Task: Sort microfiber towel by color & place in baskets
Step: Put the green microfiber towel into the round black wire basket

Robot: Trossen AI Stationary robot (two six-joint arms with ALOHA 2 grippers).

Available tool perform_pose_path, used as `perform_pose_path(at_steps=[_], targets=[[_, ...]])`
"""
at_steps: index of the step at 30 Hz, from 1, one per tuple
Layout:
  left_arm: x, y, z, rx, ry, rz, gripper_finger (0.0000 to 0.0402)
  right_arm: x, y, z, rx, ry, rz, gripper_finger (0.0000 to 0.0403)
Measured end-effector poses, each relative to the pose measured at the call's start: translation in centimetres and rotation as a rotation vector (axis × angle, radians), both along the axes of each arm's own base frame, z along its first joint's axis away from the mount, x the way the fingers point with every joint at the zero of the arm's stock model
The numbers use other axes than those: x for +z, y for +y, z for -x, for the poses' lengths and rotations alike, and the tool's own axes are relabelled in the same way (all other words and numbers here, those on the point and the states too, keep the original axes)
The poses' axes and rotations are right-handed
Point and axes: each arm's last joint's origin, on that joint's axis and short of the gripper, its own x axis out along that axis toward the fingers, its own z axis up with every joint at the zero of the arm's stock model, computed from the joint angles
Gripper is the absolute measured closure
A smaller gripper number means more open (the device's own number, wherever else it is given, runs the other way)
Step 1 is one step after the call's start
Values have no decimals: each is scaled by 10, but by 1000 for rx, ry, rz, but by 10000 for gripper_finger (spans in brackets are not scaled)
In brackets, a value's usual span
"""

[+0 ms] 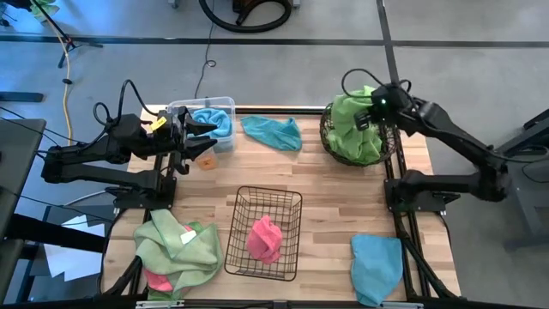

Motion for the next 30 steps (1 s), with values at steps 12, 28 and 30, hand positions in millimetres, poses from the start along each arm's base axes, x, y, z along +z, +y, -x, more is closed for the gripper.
perform_pose_path(at_steps=[12,28,30], targets=[[5,0,1,-2,-53,6,206,-129,-45,-15,-4,-5,-483,402],[6,0,1,-13,-77,55,206,-134,-49,-20,3,47,-579,251],[6,0,1,-13,-77,55,206,-117,-53,-23,20,47,-562,218]])
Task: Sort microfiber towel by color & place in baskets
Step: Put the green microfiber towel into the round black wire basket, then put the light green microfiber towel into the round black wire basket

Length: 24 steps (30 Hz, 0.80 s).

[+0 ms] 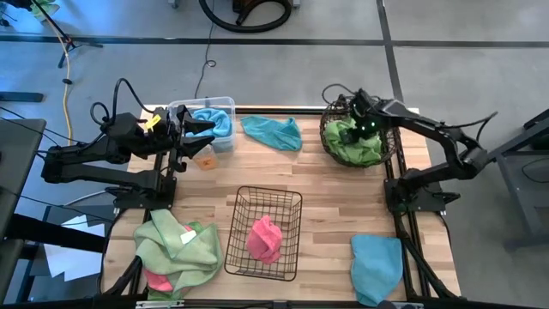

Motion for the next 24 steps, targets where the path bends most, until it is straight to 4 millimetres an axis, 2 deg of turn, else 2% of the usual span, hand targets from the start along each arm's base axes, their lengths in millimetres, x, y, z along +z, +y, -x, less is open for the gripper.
perform_pose_path(at_steps=[3,6,11,14,18,24], targets=[[0,0,0,0,0,0,206,24,-4,-3,17,11,39,177],[0,0,0,-4,0,-1,206,47,-7,-5,49,18,78,153],[0,0,0,-4,1,-1,206,85,-9,-7,88,-23,133,147],[0,0,0,-4,2,-1,206,109,-6,-8,111,-118,196,147],[-3,0,-1,-4,28,1,206,136,10,-13,191,-328,291,147],[-5,0,-1,-4,53,3,206,173,50,-30,359,-638,408,146]])
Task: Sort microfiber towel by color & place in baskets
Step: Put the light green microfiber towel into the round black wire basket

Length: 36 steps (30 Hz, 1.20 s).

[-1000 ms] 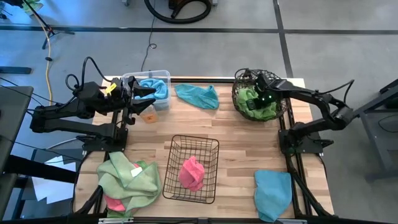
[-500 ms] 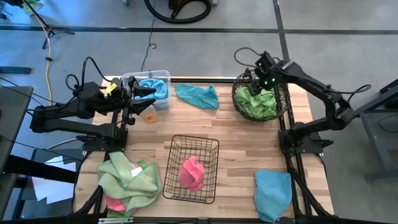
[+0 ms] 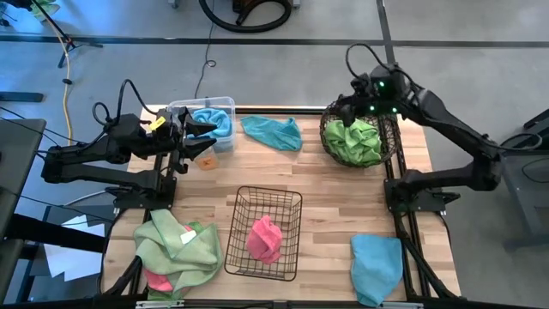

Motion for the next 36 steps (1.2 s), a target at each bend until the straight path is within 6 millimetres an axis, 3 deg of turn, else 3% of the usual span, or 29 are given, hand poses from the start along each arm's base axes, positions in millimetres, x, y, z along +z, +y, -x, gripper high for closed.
perform_pose_path(at_steps=[8,15,18,25,36], targets=[[0,0,0,0,0,0,206,32,65,-35,315,-302,121,146],[-1,1,0,43,7,6,206,37,107,-64,453,-399,249,146],[-1,1,0,38,12,6,206,34,114,-70,470,-389,307,146],[-6,0,-1,12,59,4,206,29,116,-78,470,-379,256,146],[-5,-11,-1,-210,55,-22,206,28,116,-78,451,-378,197,146]])
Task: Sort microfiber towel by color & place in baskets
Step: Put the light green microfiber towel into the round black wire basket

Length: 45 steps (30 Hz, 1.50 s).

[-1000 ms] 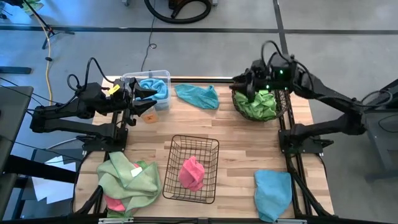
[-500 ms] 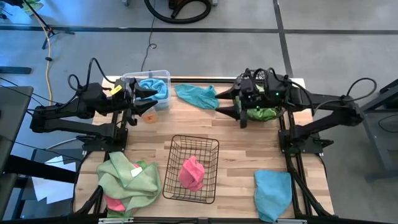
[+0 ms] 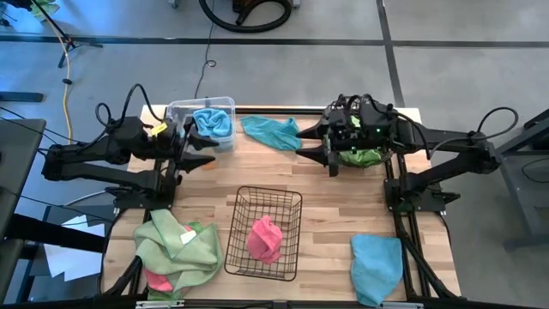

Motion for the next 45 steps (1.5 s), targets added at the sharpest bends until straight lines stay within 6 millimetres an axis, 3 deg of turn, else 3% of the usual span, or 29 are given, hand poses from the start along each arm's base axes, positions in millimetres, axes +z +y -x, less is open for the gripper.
perform_pose_path(at_steps=[7,11,16,31,45], targets=[[-9,-23,-6,-152,111,65,206,-2,0,0,-16,24,-30,146],[-20,-38,-13,-199,305,2,206,-2,-1,0,-39,26,-34,146],[-20,-48,-16,-209,334,-26,206,-3,-1,0,-46,28,-21,146],[-34,-55,-39,-48,417,14,206,-21,-2,5,25,217,265,146],[-50,-61,-57,-24,518,92,206,-22,-1,6,51,235,353,146]])
